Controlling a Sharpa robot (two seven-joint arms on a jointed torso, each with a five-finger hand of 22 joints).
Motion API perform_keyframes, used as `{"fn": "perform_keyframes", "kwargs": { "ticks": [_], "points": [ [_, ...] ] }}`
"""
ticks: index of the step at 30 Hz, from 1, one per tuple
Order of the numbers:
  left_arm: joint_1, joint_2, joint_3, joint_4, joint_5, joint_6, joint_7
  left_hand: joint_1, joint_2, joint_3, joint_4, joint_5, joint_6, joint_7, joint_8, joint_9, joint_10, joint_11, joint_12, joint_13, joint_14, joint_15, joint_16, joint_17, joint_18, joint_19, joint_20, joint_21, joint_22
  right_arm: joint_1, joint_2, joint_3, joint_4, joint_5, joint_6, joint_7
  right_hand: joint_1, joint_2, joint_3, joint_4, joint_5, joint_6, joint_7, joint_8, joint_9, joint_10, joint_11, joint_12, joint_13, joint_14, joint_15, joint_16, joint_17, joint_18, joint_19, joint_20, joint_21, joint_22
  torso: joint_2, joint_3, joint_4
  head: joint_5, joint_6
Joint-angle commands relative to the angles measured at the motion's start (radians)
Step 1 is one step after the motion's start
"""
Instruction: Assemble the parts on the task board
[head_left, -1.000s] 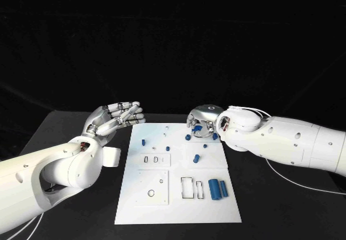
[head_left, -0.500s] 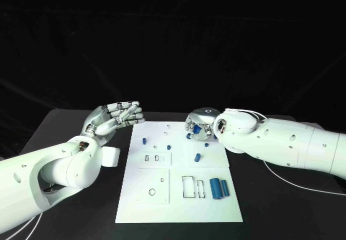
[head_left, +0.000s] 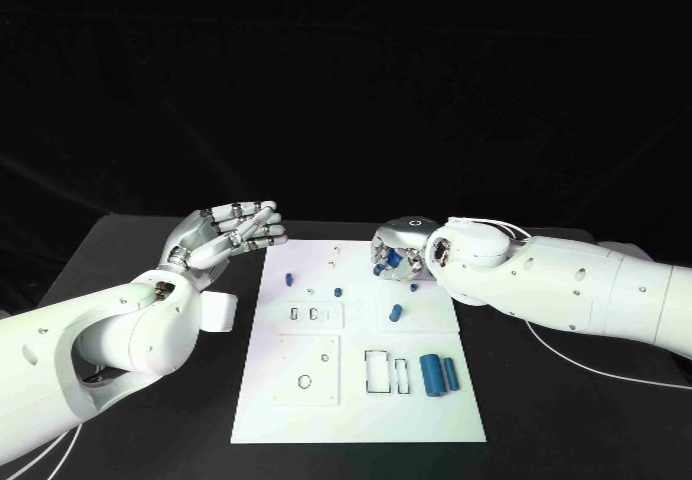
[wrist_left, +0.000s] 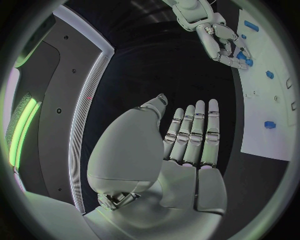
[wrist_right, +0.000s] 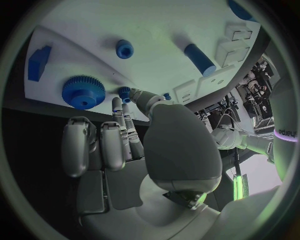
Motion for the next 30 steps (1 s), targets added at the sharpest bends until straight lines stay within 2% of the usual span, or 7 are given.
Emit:
{"fn": "perform_keyframes", "kwargs": {
  "ticks": [1,18,21,22,24,30],
  "points": [
    [0.002,0.0,0.001,0.004,-0.005,0.019,0.003,-0.001,-0.008,0.005,0.001,-0.005,-0.002,0.041,-0.006,-0.002,-0.002,0.007,-0.007,-0.001,0.003,0.003,-0.004,0.002,0.006,0.007,-0.003,0.004,-0.002,-0.001,0.003,0.0,-0.002,-0.015,0.02,-0.001,0.002,0.003,0.004,0.004,0.005,0.009,0.003,0.007,0.003,-0.001,-0.001,0.005,0.002,0.051,0.005,0.007,0.003,-0.015,0.008,0.003,0.007,0.007,0.002,0.0001,0.0007,0.002,0.0],
    [0.003,-0.004,0.001,0.006,-0.005,0.021,-0.002,-0.004,-0.007,0.005,0.002,-0.006,-0.003,0.042,-0.008,-0.003,-0.004,0.008,-0.01,-0.001,0.003,0.004,-0.004,0.002,0.006,0.008,-0.003,0.004,-0.002,-0.006,0.013,0.0,-0.019,-0.011,0.006,-0.005,-0.003,0.034,0.017,0.015,-0.001,0.045,-0.015,0.034,0.029,0.045,-0.017,0.017,0.014,0.049,-0.008,0.018,0.005,-0.034,0.036,-0.003,0.085,0.114,0.005,-0.0025,0.0057,0.001,-0.009],
    [0.003,-0.004,0.001,0.005,-0.005,0.021,-0.003,-0.004,-0.007,0.005,0.002,-0.006,-0.003,0.042,-0.008,-0.003,-0.004,0.008,-0.01,-0.001,0.003,0.004,-0.004,0.002,0.006,0.008,-0.003,0.004,-0.002,-0.007,0.015,0.0,-0.021,-0.011,0.001,-0.007,0.005,0.049,0.023,0.01,0.004,0.058,-0.022,0.046,0.04,0.06,-0.024,0.021,0.019,0.049,-0.014,0.019,0.005,-0.042,0.051,-0.006,0.116,0.157,0.006,-0.0029,0.0063,0.0,-0.01],
    [0.003,-0.004,0.001,0.005,-0.005,0.021,-0.004,-0.004,-0.007,0.005,0.002,-0.006,-0.003,0.042,-0.008,-0.003,-0.004,0.008,-0.01,-0.001,0.003,0.004,-0.004,0.002,0.006,0.008,-0.003,0.004,-0.002,-0.007,0.015,0.0,-0.021,-0.011,0.0,-0.007,0.009,0.053,0.026,0.007,0.0,0.06,-0.023,0.049,0.044,0.063,-0.025,0.022,0.021,0.049,-0.015,0.02,0.004,-0.044,0.054,-0.007,0.122,0.167,0.006,-0.003,0.0067,0.0,-0.011],
    [0.003,-0.004,0.001,0.005,-0.005,0.022,-0.004,-0.004,-0.006,0.006,0.002,-0.006,-0.004,0.042,-0.008,-0.003,-0.004,0.008,-0.01,-0.001,0.003,0.004,-0.004,0.003,0.006,0.008,-0.003,0.004,-0.003,-0.008,0.016,0.0,-0.022,-0.012,-0.001,-0.009,0.014,0.059,0.037,0.002,-0.048,0.057,-0.024,0.052,0.051,0.065,-0.026,0.018,0.023,0.048,-0.016,0.021,0.003,-0.045,0.055,-0.008,0.127,0.174,0.007,-0.0031,0.0067,0.002,-0.012],
    [0.003,-0.004,0.001,0.004,-0.005,0.022,-0.006,-0.004,-0.006,0.006,0.002,-0.006,-0.004,0.042,-0.008,-0.003,-0.004,0.008,-0.01,-0.001,0.003,0.004,-0.004,0.003,0.006,0.008,-0.003,0.004,-0.003,-0.01,0.018,0.0,-0.022,-0.017,-0.006,-0.012,0.017,0.056,0.042,-0.003,-0.048,0.057,-0.024,0.054,0.055,0.066,-0.026,0.017,0.025,0.048,-0.016,0.021,0.002,-0.045,0.054,-0.008,0.128,0.174,0.006,-0.0036,0.0075,0.002,-0.015]
  ]
}}
